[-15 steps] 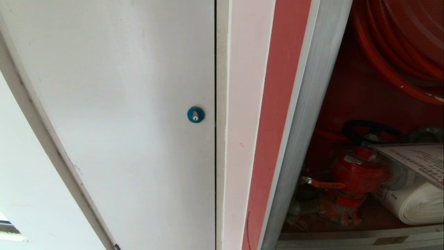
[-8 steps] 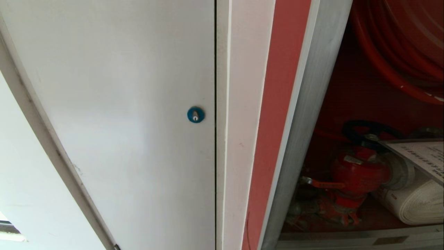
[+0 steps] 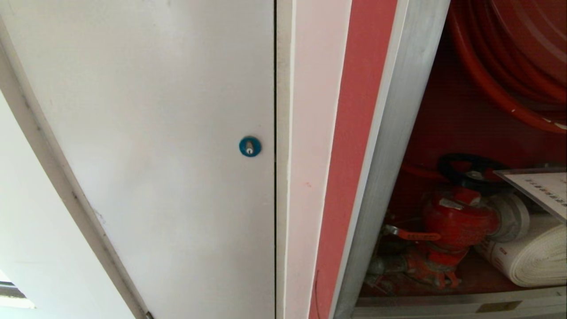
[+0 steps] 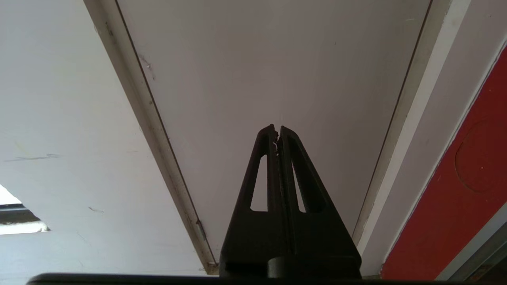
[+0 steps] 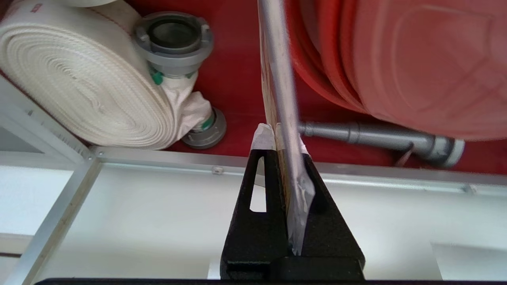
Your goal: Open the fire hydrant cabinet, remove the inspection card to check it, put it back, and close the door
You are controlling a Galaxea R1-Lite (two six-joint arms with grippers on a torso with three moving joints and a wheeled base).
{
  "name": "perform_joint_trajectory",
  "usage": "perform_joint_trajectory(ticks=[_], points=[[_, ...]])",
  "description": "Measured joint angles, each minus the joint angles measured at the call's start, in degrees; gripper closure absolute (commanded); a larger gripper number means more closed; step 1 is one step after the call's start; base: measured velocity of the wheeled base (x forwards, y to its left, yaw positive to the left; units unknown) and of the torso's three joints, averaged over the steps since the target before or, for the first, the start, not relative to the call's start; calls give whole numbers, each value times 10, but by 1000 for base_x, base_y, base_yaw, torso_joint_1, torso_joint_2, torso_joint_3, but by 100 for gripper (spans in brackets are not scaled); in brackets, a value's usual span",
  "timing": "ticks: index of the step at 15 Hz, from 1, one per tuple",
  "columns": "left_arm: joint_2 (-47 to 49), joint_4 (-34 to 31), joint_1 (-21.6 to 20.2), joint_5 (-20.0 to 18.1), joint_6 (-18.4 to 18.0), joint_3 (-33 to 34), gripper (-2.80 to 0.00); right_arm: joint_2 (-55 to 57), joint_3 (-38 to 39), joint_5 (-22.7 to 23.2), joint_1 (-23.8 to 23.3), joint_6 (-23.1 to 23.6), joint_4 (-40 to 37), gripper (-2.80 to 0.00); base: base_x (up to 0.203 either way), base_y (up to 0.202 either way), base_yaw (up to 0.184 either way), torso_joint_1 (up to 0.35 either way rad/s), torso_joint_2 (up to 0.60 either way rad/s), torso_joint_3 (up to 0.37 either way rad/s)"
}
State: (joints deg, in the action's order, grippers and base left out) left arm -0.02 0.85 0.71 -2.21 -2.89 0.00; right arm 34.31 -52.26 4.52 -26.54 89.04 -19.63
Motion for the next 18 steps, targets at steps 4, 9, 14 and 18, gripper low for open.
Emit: perform_joint_trajectory(ticks=[4,9,14,18], points=[[0,0,0,0,0,0,0,-20,-1,-13,0,-5,-2,0,0,0,0,0,0,0],[0,0,0,0,0,0,0,-44,-3,-12,2,-32,-3,0,0,0,0,0,0,0],[0,0,0,0,0,0,0,-53,-1,-11,12,-139,-4,0,0,0,0,0,0,0],[0,0,0,0,0,0,0,-53,2,-4,15,-248,-5,0,0,0,0,0,0,0]])
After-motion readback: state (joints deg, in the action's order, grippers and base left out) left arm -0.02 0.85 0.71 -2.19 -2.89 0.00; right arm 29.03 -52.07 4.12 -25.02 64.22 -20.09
